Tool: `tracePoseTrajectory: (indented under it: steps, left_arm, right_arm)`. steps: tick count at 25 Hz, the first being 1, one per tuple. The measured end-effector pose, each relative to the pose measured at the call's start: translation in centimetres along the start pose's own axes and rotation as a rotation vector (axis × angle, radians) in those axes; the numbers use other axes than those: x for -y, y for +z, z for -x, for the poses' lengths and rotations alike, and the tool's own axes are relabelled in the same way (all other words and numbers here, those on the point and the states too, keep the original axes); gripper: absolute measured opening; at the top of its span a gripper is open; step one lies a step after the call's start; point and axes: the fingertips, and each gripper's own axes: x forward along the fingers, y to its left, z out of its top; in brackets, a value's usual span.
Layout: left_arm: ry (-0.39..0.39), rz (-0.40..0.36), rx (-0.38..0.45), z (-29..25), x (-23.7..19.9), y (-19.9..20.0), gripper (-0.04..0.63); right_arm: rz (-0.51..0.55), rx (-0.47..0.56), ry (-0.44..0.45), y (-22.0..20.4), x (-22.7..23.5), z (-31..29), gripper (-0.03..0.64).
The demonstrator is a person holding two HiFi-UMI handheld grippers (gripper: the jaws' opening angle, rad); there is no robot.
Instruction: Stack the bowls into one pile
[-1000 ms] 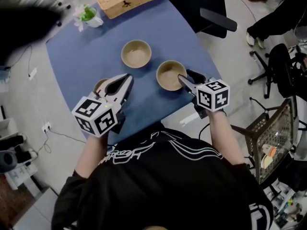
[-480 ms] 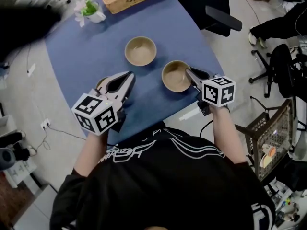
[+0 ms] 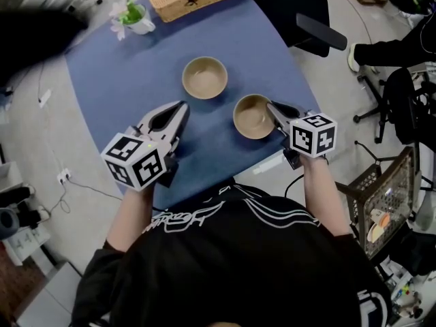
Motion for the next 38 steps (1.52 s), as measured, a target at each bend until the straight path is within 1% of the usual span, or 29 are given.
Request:
tracePoseTrajectory:
  steps: [5,12,19,24,27,34,38]
  left_arm:
    - [0.017,0.006,0.015,0.8,-0.2,0.2,0.026]
    - [0.059,0.022,0.051,2.9,-1.3,0.6,0.026]
    - [0.103,0.057,0.075,4.9,-3.0,0.4,0.026]
    - [0.132,0.082,0.089,6.0,-4.5,0.2,0.026]
    - [0.151,0.102,0.094,6.6,-5.4,-0.1,0.025]
    - [0.184,0.135,0.103,7.7,-7.1,-0.5,0.026]
    - [0.194,0.152,0.107,8.0,-8.0,-0.8,0.025]
  right_arm:
    - [0.004,0.032,0.06,2.1,-1.6,0.2,0.04]
    - [0.025,0.103,0.141,7.1,-4.3,-0.9,0.04]
    - [0.044,0.134,0.179,10.6,-6.8,-3.4,0.04]
    - [0.07,0.13,0.182,12.1,-7.9,-5.8,0.04]
    - [0.084,0.117,0.167,12.3,-7.9,-7.3,0.04]
    - [0.103,0.072,0.141,11.8,-8.0,-10.1,0.04]
    - [0.103,0.067,0.115,11.2,-7.7,-11.1,0.04]
